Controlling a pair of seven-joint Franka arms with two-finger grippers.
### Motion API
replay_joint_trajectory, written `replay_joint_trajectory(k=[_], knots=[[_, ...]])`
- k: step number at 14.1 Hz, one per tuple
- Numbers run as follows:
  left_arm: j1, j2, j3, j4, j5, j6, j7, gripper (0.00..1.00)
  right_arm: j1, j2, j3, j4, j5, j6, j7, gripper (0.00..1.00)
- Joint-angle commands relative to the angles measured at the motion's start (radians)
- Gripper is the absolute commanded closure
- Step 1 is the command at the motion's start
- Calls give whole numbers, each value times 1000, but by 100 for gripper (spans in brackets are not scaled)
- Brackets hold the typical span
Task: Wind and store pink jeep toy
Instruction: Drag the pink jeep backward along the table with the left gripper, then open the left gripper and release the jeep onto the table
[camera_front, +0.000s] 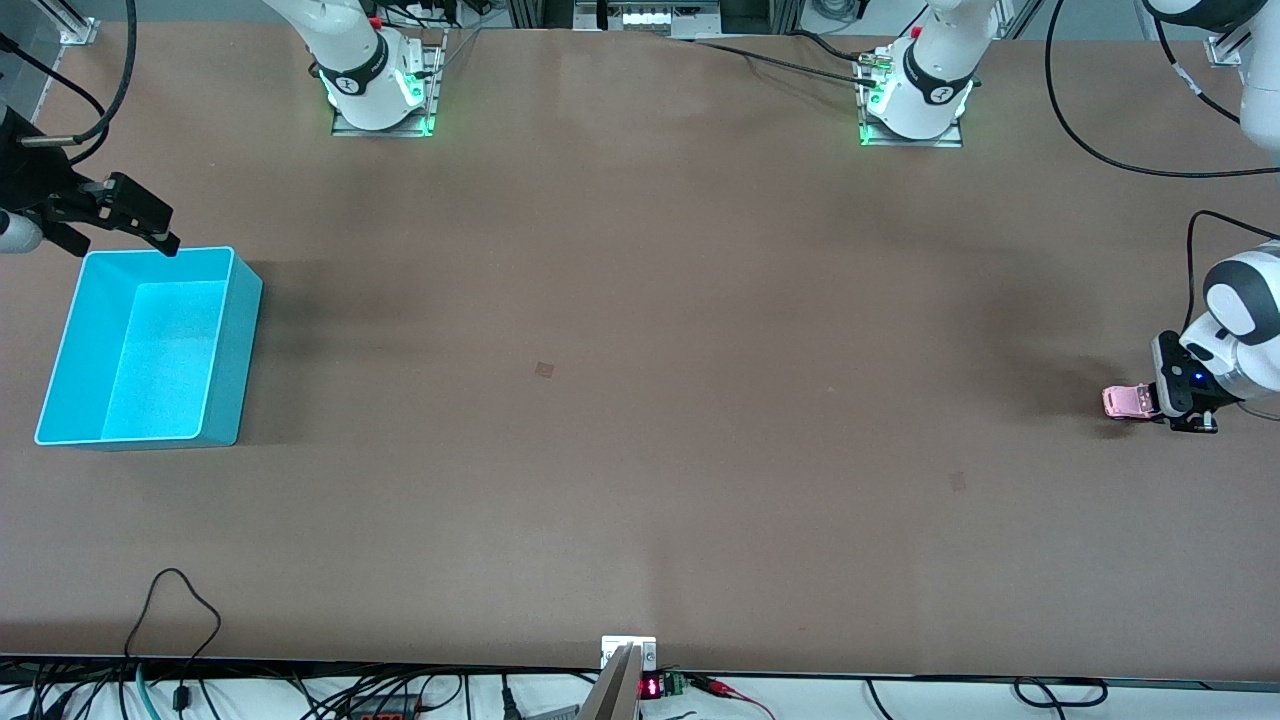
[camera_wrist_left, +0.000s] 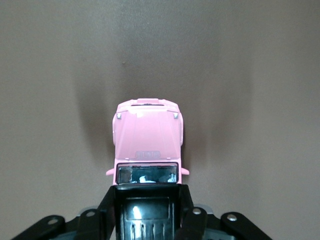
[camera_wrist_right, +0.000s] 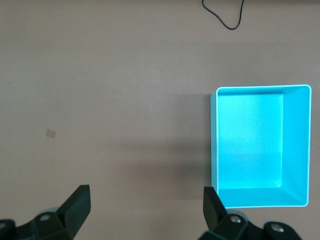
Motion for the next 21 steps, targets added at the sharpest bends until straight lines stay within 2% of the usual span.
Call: replay_joint_trajectory(k=[1, 3, 7, 10, 14, 18, 21], knots=[[15, 57, -11, 53, 31, -89, 25, 0, -12, -13, 6, -9, 2, 6, -24, 0], [4, 43, -28, 86, 32, -155, 28, 0, -12, -13, 6, -9, 2, 6, -26, 0], [-14, -5, -32, 84, 31, -217, 13, 0, -12, -13, 6, -9, 2, 8, -26, 0], [-23, -48, -66, 84, 31, -280, -41, 0, -12, -13, 6, -8, 2, 9, -26, 0], [-54, -124, -101, 86, 35, -399, -218, 0, -12, -13, 6, -8, 2, 9, -26, 0], [-138, -227, -106, 97, 37, -591, -508, 0, -12, -13, 6, -9, 2, 9, -26, 0], [-201, -275, -156, 152, 38, -763, -741, 0, -12, -13, 6, -9, 2, 8, -26, 0]])
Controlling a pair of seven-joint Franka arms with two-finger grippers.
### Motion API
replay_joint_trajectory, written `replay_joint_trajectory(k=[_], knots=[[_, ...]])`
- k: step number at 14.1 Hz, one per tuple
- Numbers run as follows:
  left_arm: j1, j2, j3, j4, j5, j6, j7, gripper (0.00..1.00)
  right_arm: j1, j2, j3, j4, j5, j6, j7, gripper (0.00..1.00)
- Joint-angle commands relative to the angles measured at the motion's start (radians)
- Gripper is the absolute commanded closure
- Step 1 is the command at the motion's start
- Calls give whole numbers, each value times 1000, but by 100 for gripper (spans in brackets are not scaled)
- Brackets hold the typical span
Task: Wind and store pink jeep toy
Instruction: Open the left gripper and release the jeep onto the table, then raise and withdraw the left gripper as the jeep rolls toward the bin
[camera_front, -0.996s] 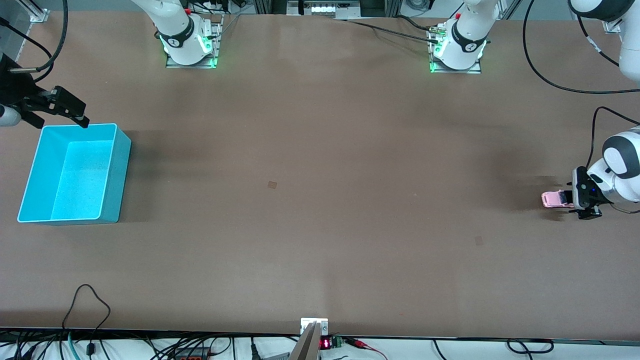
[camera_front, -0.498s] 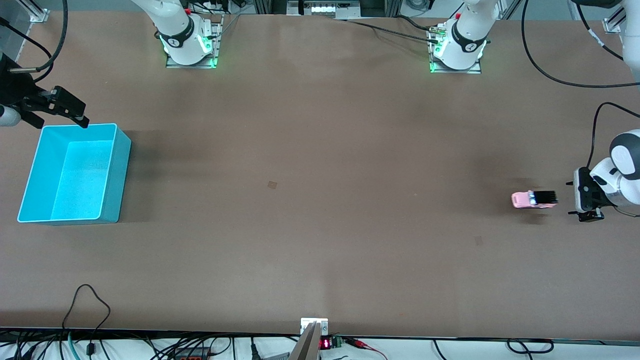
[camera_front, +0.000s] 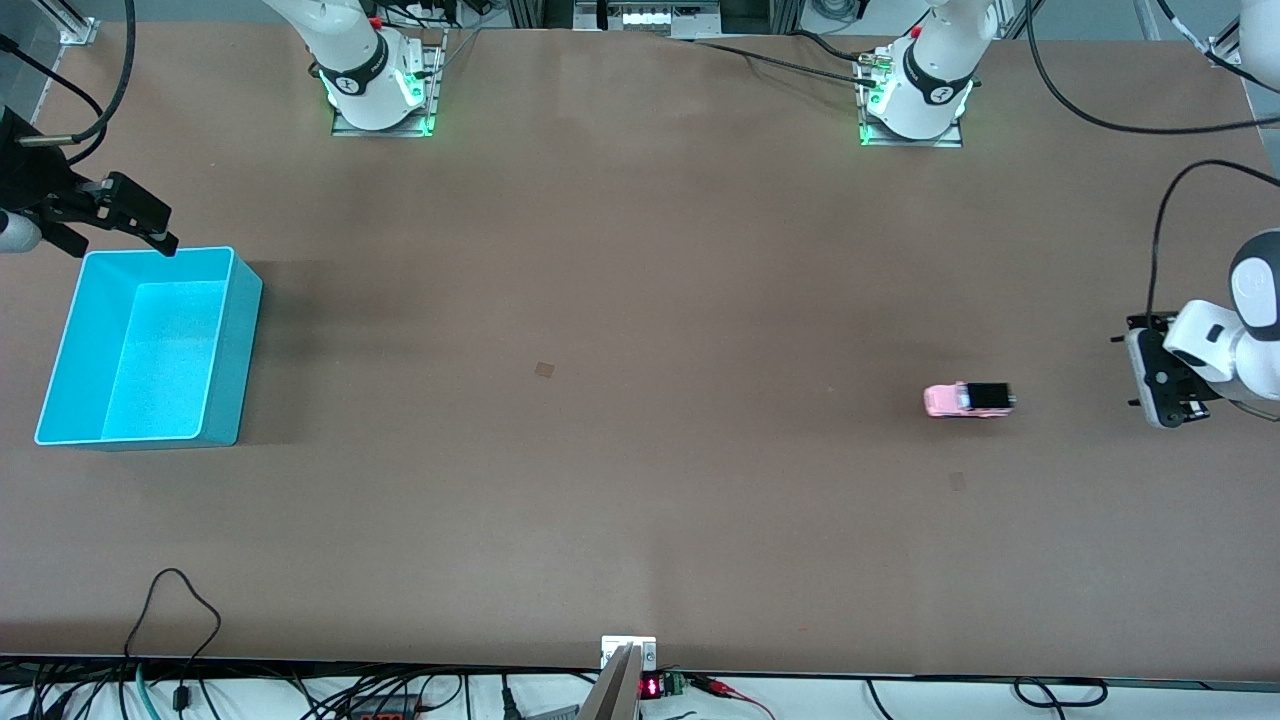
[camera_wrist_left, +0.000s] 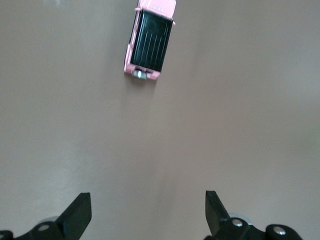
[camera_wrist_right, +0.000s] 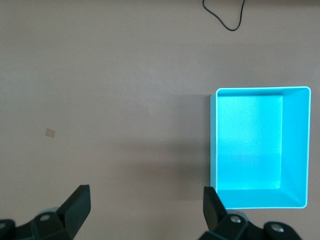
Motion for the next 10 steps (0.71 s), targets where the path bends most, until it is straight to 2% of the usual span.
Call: replay_joint_trajectory(k=[1, 4, 6, 8, 10], knots=[[-28, -33, -67, 68, 33, -165, -206, 0, -11, -13, 6, -9, 2, 6, -15, 0], [-28, -33, -162, 140, 27, -282, -435, 0, -11, -11, 6, -9, 2, 6, -15, 0], [-33, -42, -207, 174, 24, -308, -571, 0, -11, -11, 6, -11, 2, 6, -15, 0], [-85, -96, -194, 162, 24, -311, -664, 0, -11, -11, 6, -11, 2, 6, -15, 0], [-154, -160, -113, 158, 12, -310, -734, 0, -11, -11, 6, -11, 2, 6, -15, 0]])
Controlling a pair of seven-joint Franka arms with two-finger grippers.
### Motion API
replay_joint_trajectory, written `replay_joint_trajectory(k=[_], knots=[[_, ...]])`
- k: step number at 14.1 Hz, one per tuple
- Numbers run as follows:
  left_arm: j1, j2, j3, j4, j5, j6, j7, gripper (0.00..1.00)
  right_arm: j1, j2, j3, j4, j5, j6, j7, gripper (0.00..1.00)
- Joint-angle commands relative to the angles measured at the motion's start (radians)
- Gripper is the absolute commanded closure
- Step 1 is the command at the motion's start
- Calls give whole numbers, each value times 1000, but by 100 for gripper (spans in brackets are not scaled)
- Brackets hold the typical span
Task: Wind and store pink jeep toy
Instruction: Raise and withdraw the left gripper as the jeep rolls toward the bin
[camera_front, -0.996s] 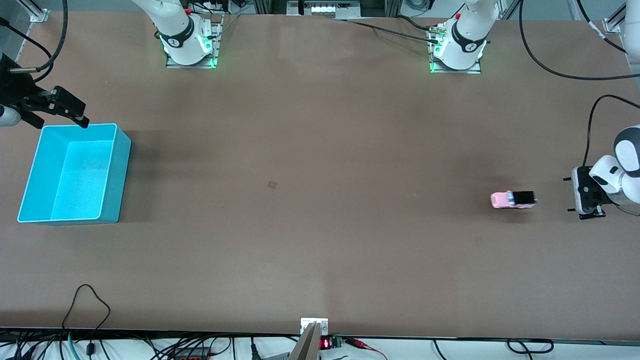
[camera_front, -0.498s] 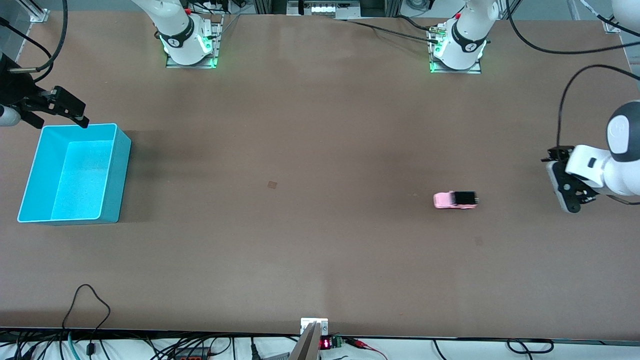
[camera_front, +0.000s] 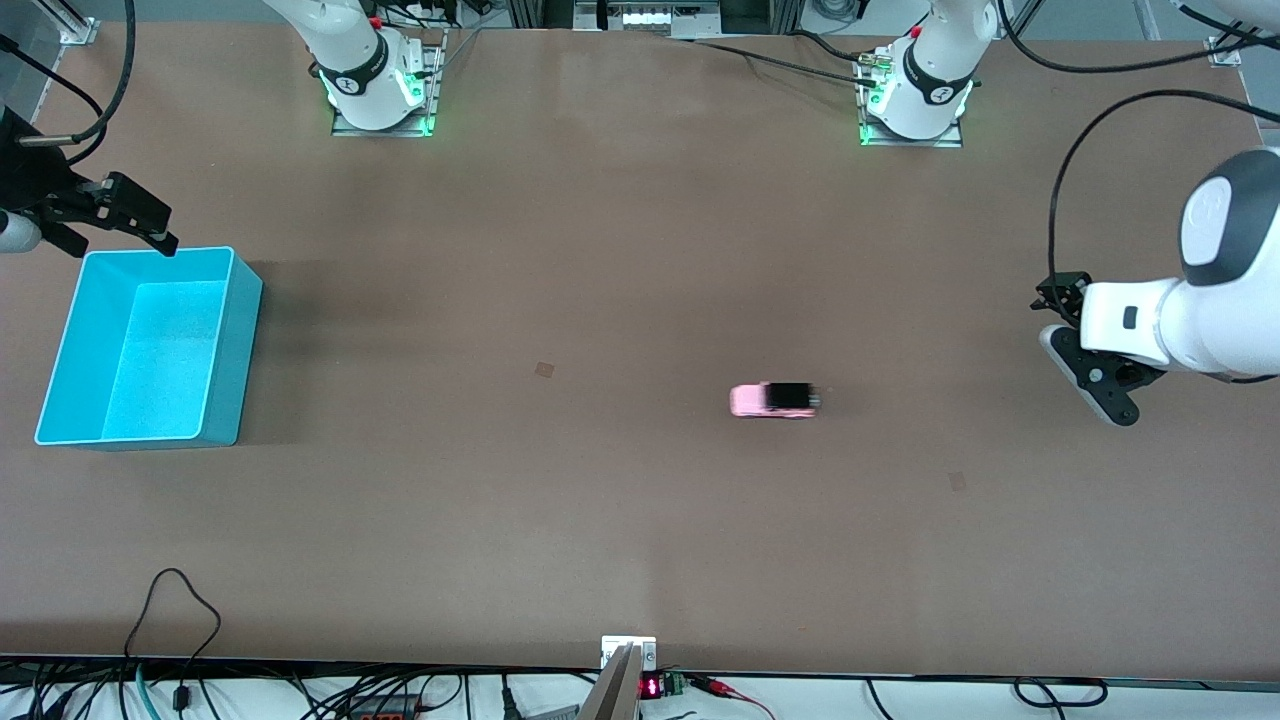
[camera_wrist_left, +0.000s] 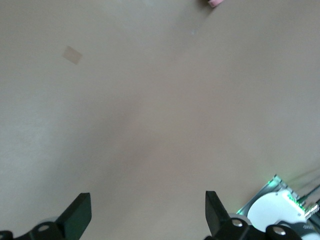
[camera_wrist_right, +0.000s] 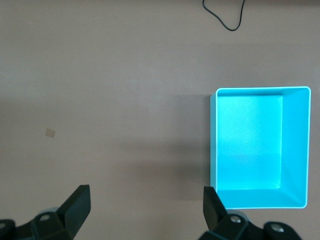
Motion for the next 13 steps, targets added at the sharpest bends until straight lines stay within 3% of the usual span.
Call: replay_joint_trajectory(k=[1, 3, 5, 7, 9, 11, 13], knots=[[-99, -95, 129, -11, -24, -20, -99, 0, -12, -11, 6, -11, 2, 5, -15, 0], [-168, -149, 246, -51, -99, -8, -209, 0, -14, -11, 6, -11, 2, 6, -16, 0], [-220, -181, 306, -60, -103, -8, -339, 0, -14, -11, 6, -11, 2, 5, -16, 0], [-268, -222, 344, -92, -103, 38, -515, 0, -14, -13, 6, -11, 2, 5, -16, 0], [-286, -291, 355, -188, -103, 147, -687, 0, -18, -11, 6, -14, 2, 6, -16, 0], [-317, -347, 399, -271, -104, 239, -713, 0, -18, -11, 6, -14, 4, 6, -16, 0], [-343, -358, 430, -286, -106, 248, -711, 0, -18, -11, 6, -15, 4, 6, -16, 0]])
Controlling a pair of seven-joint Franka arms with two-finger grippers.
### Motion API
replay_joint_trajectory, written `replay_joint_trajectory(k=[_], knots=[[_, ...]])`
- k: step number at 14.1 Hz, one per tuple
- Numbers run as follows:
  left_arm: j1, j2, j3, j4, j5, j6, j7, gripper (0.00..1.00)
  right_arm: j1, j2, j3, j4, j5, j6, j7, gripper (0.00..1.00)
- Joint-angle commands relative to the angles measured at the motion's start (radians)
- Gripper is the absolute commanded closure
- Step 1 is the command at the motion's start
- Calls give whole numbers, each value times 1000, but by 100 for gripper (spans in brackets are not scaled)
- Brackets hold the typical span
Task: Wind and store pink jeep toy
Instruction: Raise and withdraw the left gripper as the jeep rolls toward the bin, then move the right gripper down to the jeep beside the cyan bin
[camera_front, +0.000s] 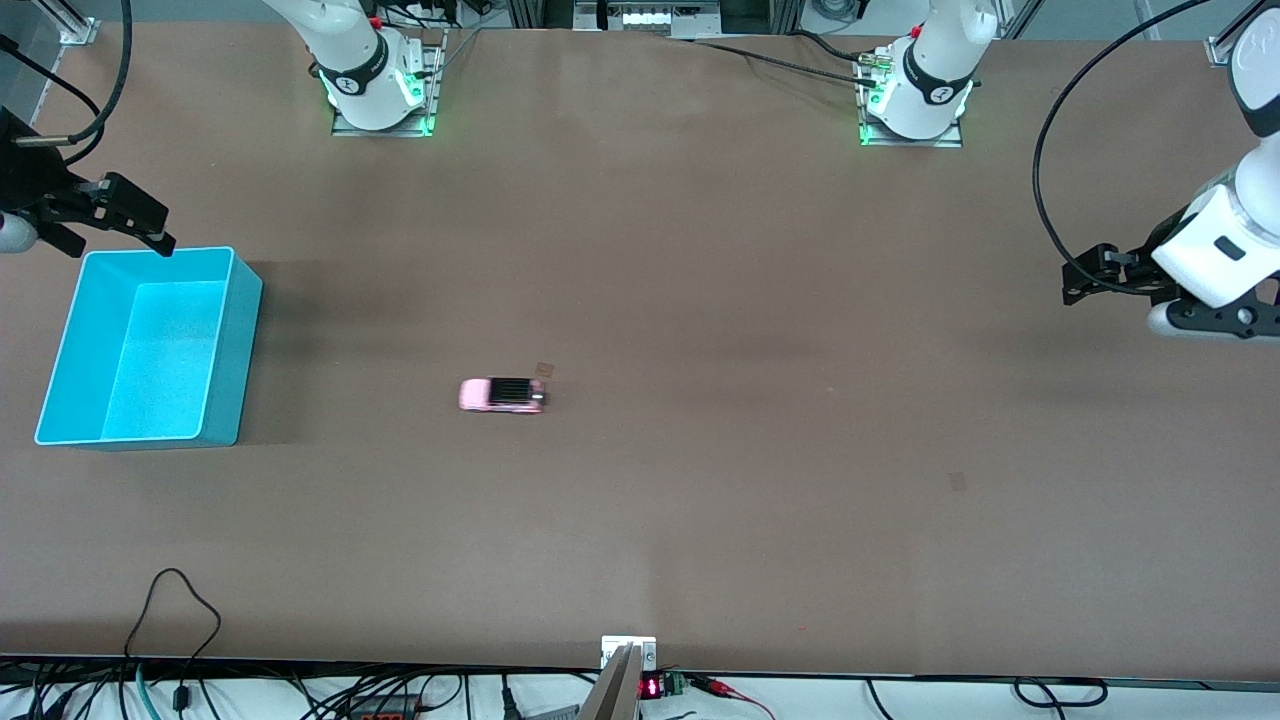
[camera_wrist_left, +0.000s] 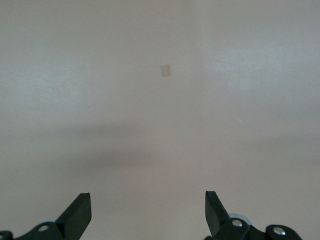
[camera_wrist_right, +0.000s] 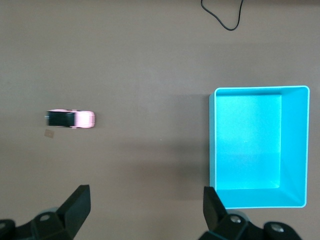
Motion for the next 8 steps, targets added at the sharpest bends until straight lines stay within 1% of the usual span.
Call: replay_joint_trajectory(k=[1, 2, 4, 8], knots=[[-40, -64, 50, -75, -14, 32, -20, 0, -13, -12, 7, -15, 4, 6, -16, 0], [-38, -75, 50, -77, -14, 20, -20, 0, -13, -12, 7, -15, 4, 6, -16, 0], [-35, -69, 38, -57, -14, -59, -10, 0, -16, -7, 7, -14, 4, 6, -14, 0], [-34, -67, 33, -52, -14, -70, -6, 0, -23, 44, 7, -12, 2, -6, -19, 0]])
